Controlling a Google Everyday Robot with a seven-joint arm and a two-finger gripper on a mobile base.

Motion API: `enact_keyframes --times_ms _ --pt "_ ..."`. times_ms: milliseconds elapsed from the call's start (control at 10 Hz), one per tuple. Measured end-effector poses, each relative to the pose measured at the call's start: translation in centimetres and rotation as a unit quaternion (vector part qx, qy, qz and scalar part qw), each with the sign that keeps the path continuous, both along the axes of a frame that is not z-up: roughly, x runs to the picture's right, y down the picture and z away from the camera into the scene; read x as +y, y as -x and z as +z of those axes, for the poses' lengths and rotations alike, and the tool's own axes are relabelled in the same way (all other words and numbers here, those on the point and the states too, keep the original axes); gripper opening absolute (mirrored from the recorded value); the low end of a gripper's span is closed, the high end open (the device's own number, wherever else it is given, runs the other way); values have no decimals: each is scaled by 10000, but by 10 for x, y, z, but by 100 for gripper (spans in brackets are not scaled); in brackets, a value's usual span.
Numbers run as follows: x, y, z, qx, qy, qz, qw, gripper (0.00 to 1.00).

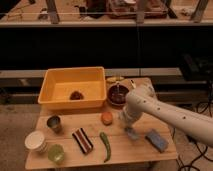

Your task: Wipe tray with towel

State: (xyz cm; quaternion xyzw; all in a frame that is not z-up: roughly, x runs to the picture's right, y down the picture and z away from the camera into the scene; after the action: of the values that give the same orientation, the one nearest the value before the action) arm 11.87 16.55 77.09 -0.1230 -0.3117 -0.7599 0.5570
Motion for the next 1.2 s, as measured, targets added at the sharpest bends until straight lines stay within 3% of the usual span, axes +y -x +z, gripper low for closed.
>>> enact_keyframes --times_ms 300,400,600,800,1000,1200 --pt "-82 5 2 -270 -488 262 9981 0" --pt "-118 13 5 -369 -814 430 9951 0" --pt "-174 32 13 -518 -1464 822 9844 0" --pt "-222 72 13 -770 -2034 1128 9695 0" --pt "-245 115 8 -1043 -2284 1176 9608 0" --pt "-248 145 8 -1215 -2343 1107 9582 0"
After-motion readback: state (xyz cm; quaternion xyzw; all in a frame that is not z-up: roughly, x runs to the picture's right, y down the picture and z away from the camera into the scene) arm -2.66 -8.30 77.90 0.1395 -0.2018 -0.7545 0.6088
